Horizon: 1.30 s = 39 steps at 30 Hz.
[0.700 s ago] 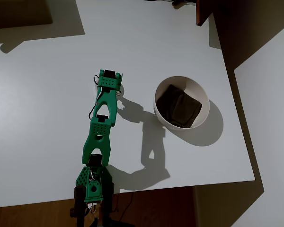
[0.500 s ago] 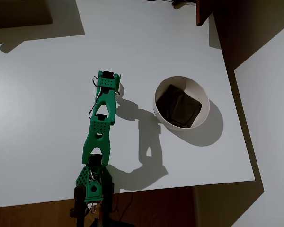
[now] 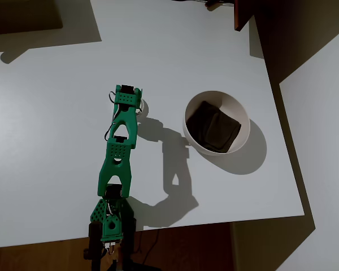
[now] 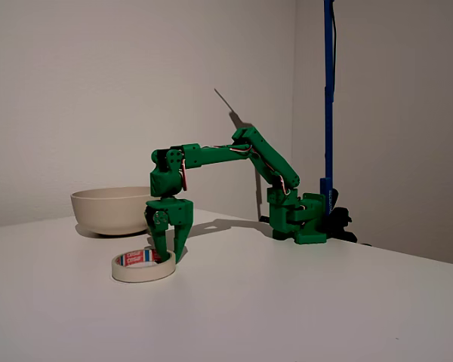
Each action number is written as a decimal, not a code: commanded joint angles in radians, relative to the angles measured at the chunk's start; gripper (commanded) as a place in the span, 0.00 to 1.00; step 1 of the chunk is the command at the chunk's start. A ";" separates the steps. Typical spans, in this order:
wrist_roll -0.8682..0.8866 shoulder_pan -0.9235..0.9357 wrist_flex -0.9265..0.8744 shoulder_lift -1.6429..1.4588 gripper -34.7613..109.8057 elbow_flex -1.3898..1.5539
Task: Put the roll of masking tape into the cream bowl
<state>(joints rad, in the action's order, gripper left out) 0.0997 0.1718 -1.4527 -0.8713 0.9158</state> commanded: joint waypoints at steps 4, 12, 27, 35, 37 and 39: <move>0.012 0.008 0.012 -0.029 0.18 -0.029; 0.051 -0.034 -0.028 -0.232 0.18 -0.029; 0.074 -0.060 -0.198 -0.827 0.18 -0.028; 0.075 0.044 -0.241 -1.129 0.18 -0.020; 0.069 0.091 -0.244 -1.184 0.18 -0.018; 0.060 0.138 -0.244 -1.227 0.18 -0.018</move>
<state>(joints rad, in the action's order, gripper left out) 0.1611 0.2378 -1.6904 -1.9420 0.9173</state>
